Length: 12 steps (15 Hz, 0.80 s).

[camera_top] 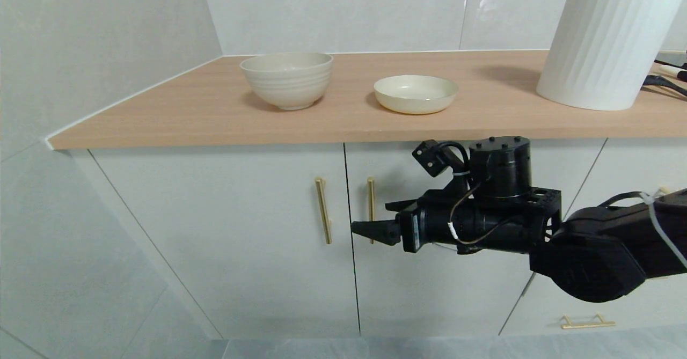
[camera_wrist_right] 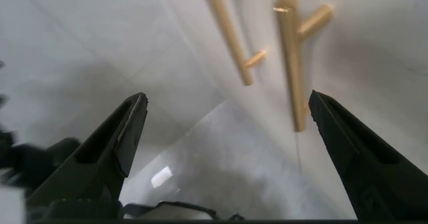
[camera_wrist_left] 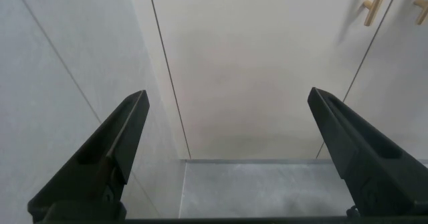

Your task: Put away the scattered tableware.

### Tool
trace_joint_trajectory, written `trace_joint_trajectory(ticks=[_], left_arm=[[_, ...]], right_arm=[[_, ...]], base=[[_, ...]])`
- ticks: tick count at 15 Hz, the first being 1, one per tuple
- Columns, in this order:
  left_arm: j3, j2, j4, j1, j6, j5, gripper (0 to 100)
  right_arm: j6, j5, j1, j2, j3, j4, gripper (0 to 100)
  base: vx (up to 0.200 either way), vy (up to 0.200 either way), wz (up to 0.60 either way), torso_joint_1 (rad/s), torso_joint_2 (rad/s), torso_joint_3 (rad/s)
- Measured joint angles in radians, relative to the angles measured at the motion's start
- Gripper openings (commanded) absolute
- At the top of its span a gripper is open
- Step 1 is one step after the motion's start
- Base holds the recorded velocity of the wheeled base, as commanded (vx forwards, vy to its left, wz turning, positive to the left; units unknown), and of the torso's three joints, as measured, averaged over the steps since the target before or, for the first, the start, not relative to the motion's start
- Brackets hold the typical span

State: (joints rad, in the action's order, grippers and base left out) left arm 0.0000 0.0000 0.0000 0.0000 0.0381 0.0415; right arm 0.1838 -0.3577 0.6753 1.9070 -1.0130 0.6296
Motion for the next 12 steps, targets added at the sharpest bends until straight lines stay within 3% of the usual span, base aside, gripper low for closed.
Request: trace_joint_trajectory(ticks=[3, 12], left_arm=[[0.000, 0.000, 0.000, 0.000, 0.000, 0.000, 100], [0.000, 0.000, 0.000, 0.000, -0.005, 0.000, 100]], right_arm=[[0.003, 0.002, -0.010, 0.057, -0.027, 0.075, 100], [0.091, -0.053, -0.003, 0.130, -0.097, 0.085, 100]], base=[[0.000, 0.000, 0.00, 0.000, 0.00, 0.000], [0.000, 0.000, 0.00, 0.000, 0.00, 0.000]])
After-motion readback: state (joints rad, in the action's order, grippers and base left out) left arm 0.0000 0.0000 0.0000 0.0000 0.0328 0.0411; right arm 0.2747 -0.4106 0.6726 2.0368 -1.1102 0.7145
